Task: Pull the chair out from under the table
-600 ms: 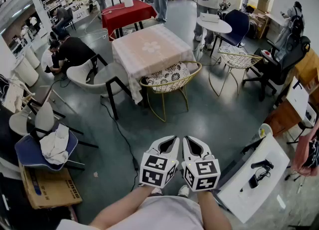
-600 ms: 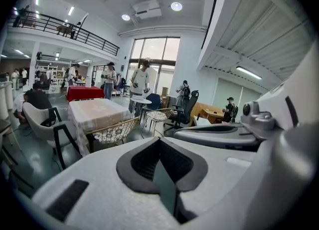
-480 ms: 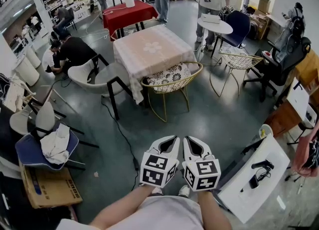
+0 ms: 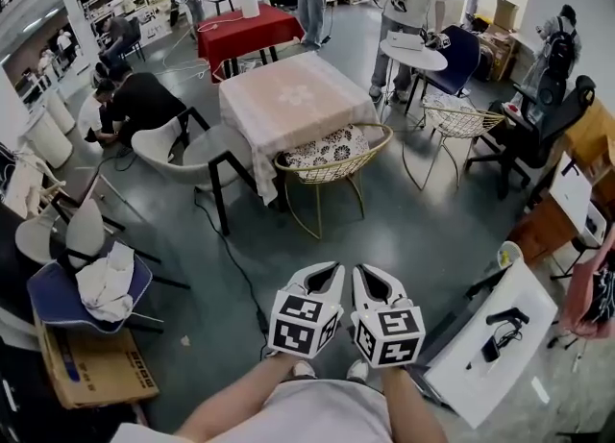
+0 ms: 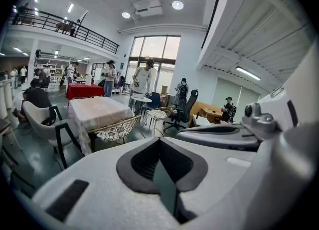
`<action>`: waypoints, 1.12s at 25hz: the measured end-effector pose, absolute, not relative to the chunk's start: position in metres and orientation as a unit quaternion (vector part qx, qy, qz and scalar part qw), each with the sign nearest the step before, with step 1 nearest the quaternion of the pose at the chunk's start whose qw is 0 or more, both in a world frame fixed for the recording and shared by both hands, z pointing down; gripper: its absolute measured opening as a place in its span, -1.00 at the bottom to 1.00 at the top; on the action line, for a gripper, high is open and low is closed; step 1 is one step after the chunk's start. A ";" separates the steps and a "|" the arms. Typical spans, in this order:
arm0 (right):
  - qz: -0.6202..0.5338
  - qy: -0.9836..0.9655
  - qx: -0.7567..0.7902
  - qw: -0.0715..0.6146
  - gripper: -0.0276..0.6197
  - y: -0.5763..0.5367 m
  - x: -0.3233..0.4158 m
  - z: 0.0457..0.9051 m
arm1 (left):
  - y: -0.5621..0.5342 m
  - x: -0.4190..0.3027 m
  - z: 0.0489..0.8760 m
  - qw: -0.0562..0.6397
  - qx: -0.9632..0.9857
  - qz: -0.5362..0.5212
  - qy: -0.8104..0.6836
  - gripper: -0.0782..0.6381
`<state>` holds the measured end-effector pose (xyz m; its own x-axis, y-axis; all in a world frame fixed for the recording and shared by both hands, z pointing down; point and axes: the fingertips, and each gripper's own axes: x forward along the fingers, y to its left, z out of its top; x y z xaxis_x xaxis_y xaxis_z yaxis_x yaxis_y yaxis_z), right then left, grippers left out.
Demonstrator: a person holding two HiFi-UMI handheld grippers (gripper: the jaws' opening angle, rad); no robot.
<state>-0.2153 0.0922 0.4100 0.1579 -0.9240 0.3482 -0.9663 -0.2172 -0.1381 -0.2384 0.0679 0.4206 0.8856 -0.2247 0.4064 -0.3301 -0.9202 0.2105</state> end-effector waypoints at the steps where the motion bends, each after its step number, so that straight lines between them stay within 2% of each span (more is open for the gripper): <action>1: 0.182 -0.621 0.760 0.060 -0.91 0.090 -0.218 0.410 | 0.065 -0.241 0.421 0.140 0.961 0.190 -0.143 -0.77; 16: 0.181 -0.612 0.766 0.071 -0.91 0.067 -0.228 0.414 | 0.044 -0.247 0.429 0.152 0.960 0.204 -0.117 -0.77; 28: 0.181 -0.632 0.751 0.063 -0.91 0.037 -0.149 0.416 | 0.013 -0.175 0.431 0.149 0.956 0.205 -0.144 -0.77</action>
<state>-0.1489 0.0371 0.4156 0.1352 -0.9264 0.3513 -0.9720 -0.1928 -0.1343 -0.1753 0.0133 0.4306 0.8741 -0.2144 0.4358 -0.3370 -0.9140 0.2262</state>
